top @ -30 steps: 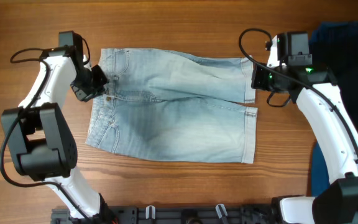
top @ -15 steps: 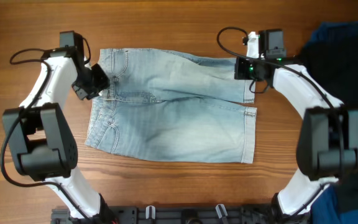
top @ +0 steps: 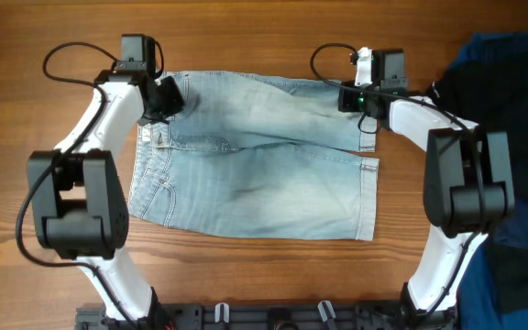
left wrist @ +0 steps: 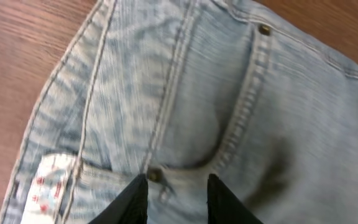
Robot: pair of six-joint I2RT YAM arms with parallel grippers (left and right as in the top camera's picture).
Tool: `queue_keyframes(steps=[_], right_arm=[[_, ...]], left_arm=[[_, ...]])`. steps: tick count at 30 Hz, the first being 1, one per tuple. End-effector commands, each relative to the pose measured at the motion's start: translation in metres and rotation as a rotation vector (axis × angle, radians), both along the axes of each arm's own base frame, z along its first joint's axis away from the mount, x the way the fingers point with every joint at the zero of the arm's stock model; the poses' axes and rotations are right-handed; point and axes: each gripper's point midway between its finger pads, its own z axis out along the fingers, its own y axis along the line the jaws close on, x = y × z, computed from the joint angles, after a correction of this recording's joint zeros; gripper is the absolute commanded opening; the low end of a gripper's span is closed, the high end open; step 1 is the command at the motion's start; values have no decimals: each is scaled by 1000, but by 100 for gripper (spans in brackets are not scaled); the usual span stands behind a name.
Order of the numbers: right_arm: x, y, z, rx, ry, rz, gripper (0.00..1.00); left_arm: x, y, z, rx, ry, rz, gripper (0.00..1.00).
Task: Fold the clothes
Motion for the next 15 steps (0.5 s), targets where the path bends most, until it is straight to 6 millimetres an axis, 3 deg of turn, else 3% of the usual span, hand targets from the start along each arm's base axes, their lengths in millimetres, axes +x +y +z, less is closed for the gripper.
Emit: queue_keyframes(steps=[1,6,8,10,12,15], right_arm=[[4,-16,-28,-66,23,-75,4],[9,-57,-54,-215,18,-202,4],[15,-84,-49,-276,-10,-282,4],[22,-97,-43,-286,-46,-291,4],[30,-109,-36,-291,-84,-307,4],[49,-110,-15,-287,-179,-274,4]], left_arm=[[-1,9,-26,50,39,6,30],[5,10,-26,53,17,8,30],[5,11,-26,61,18,7,30],[5,15,-26,84,16,15,30],[6,18,-26,99,16,21,31],[9,18,-25,99,0,22,31]])
